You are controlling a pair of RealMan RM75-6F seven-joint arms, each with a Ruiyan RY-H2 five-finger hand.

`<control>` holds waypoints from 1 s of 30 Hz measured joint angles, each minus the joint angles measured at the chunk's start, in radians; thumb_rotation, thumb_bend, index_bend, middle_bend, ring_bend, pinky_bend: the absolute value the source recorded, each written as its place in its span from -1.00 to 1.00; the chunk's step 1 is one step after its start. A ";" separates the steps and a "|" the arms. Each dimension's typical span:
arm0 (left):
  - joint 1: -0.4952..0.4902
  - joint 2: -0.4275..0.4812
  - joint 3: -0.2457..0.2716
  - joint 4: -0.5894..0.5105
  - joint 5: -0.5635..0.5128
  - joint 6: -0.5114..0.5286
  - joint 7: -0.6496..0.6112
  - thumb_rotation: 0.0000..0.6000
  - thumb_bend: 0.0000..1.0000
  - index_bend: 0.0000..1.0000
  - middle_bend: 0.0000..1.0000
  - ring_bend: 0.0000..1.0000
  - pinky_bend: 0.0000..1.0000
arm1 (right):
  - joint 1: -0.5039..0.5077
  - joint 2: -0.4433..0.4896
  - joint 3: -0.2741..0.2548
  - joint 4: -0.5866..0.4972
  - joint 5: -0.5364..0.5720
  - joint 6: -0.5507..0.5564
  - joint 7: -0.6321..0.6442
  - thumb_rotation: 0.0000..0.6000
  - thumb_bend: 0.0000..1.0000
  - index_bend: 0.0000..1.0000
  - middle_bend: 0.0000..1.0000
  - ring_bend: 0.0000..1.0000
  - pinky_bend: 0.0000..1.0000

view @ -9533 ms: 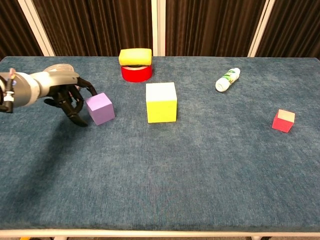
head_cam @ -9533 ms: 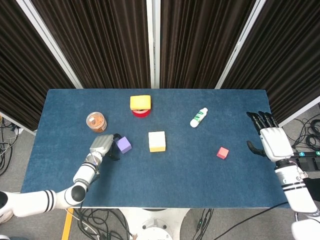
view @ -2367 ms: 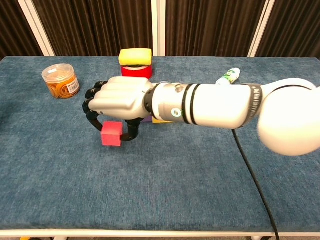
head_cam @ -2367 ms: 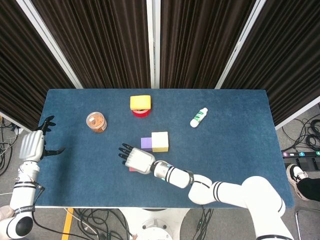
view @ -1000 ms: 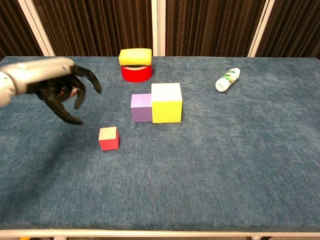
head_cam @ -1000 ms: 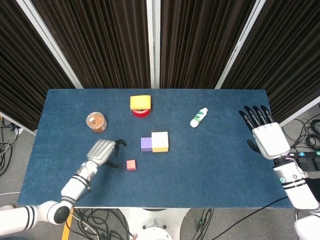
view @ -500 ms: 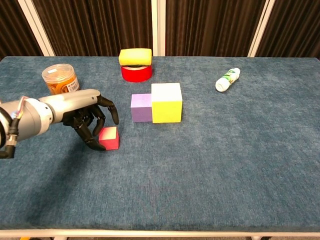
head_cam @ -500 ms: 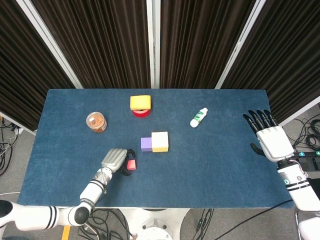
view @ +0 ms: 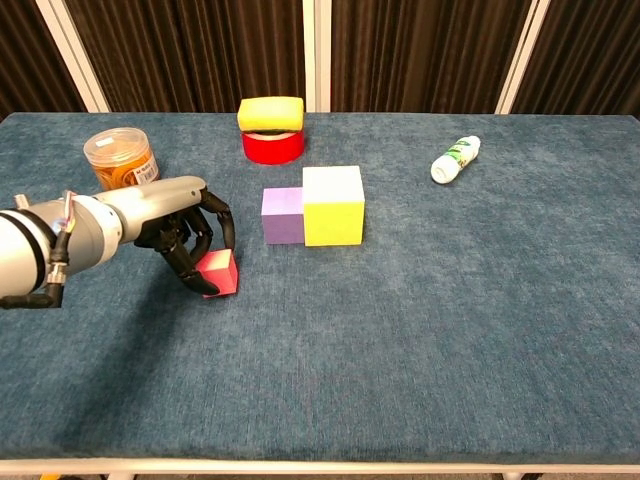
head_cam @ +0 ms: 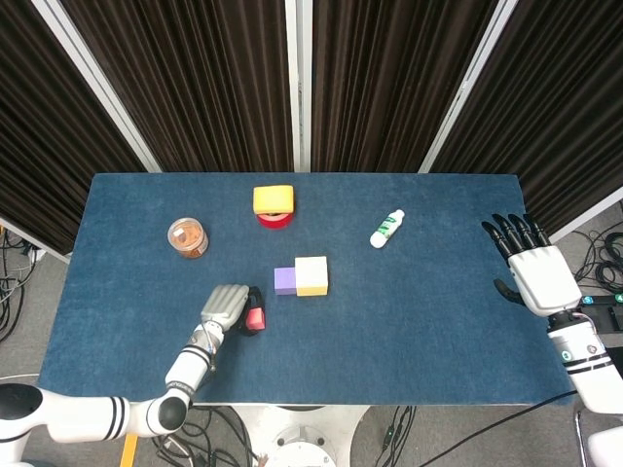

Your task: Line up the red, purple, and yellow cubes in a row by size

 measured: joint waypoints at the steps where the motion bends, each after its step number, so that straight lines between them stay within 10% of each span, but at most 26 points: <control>1: 0.001 -0.005 0.000 0.005 0.002 0.002 -0.003 1.00 -0.79 0.09 0.67 0.81 0.92 | -0.001 0.000 0.001 0.000 0.000 -0.001 0.002 1.00 -0.69 -1.00 -0.93 -1.00 -1.00; 19: 0.009 0.019 -0.001 0.020 0.090 0.040 -0.006 1.00 -0.54 0.24 0.73 0.84 0.95 | -0.015 0.003 0.016 -0.001 -0.007 0.009 0.016 1.00 -0.69 -1.00 -0.93 -1.00 -1.00; 30: -0.079 0.017 -0.081 0.135 -0.064 -0.031 0.060 1.00 -0.53 0.24 0.73 0.84 0.95 | -0.022 0.008 0.021 -0.006 -0.012 0.013 0.017 1.00 -0.69 -1.00 -0.93 -1.00 -1.00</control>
